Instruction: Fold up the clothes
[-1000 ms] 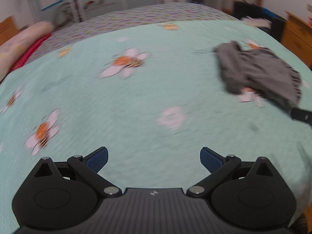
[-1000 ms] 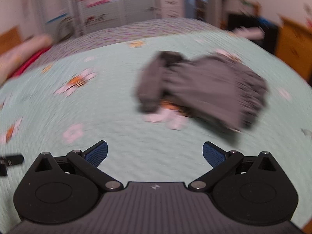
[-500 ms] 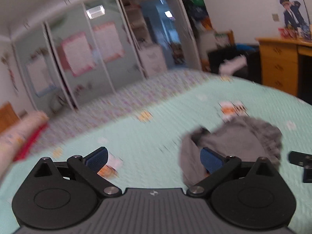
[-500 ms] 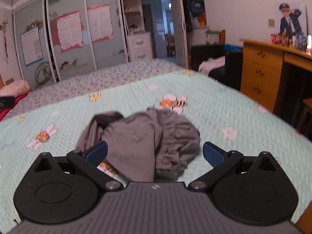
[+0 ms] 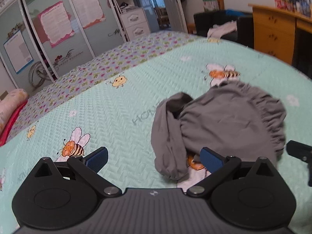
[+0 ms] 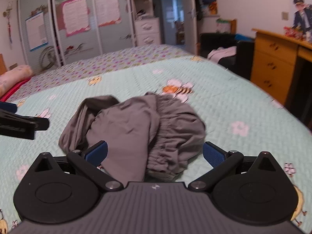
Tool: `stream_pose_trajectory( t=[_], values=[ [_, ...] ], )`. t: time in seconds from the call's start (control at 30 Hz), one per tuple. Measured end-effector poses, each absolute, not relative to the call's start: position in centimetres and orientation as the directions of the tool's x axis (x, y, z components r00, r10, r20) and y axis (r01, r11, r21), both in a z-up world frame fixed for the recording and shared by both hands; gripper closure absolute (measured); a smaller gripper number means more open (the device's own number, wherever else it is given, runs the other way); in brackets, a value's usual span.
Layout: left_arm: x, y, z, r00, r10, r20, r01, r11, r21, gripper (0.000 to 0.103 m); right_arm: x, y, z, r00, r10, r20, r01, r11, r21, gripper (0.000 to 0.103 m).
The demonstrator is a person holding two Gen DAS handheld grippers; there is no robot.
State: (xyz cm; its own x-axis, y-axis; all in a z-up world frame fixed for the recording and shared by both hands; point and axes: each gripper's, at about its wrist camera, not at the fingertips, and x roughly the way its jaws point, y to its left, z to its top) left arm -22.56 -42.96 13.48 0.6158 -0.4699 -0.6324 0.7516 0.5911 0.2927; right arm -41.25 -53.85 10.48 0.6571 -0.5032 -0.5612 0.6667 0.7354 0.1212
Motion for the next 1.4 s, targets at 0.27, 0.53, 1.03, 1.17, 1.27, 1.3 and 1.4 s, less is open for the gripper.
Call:
stream_pose_trajectory(
  t=[0.27,0.53,1.03,1.17,1.27,1.3,1.4],
  values=[
    [-22.3,-44.0,11.9,0.631,-0.394,-0.668,0.734,0.583,0.348,0.000,-39.2,-54.9,10.2,0.589,-0.512,-0.625,0.679,0.733,0.040,0.001],
    [-21.0,-44.4,12.3,0.677,-0.342,-0.651,0.681,0.626,0.380,0.000,-38.1,-56.3,10.5,0.575,-0.508,-0.641,0.691,0.721,0.048,0.001],
    [-19.7,-42.9,10.3,0.590,-0.309,-0.746,0.701,0.654,0.284,0.000,-38.6,-58.8,10.7,0.614,-0.448,-0.650,0.689,0.705,0.165,0.001],
    [-19.0,-42.4,10.2,0.553,-0.334,-0.764,0.712,0.665,0.225,0.000,-39.5,-58.6,11.1,0.681,-0.423,-0.598,0.646,0.732,0.217,0.001],
    [-18.2,-42.4,10.2,0.565,-0.332,-0.755,0.705,0.670,0.232,0.000,-40.5,-58.4,11.0,0.765,-0.390,-0.513,0.573,0.777,0.262,0.001],
    [-17.8,-42.4,10.1,0.568,-0.331,-0.753,0.703,0.671,0.235,0.000,-40.5,-58.3,10.9,0.771,-0.394,-0.501,0.564,0.788,0.249,0.001],
    [-16.9,-42.5,10.0,0.559,-0.347,-0.753,0.707,0.674,0.214,0.000,-40.2,-58.4,10.4,0.757,-0.411,-0.507,0.567,0.800,0.198,0.001]
  ],
)
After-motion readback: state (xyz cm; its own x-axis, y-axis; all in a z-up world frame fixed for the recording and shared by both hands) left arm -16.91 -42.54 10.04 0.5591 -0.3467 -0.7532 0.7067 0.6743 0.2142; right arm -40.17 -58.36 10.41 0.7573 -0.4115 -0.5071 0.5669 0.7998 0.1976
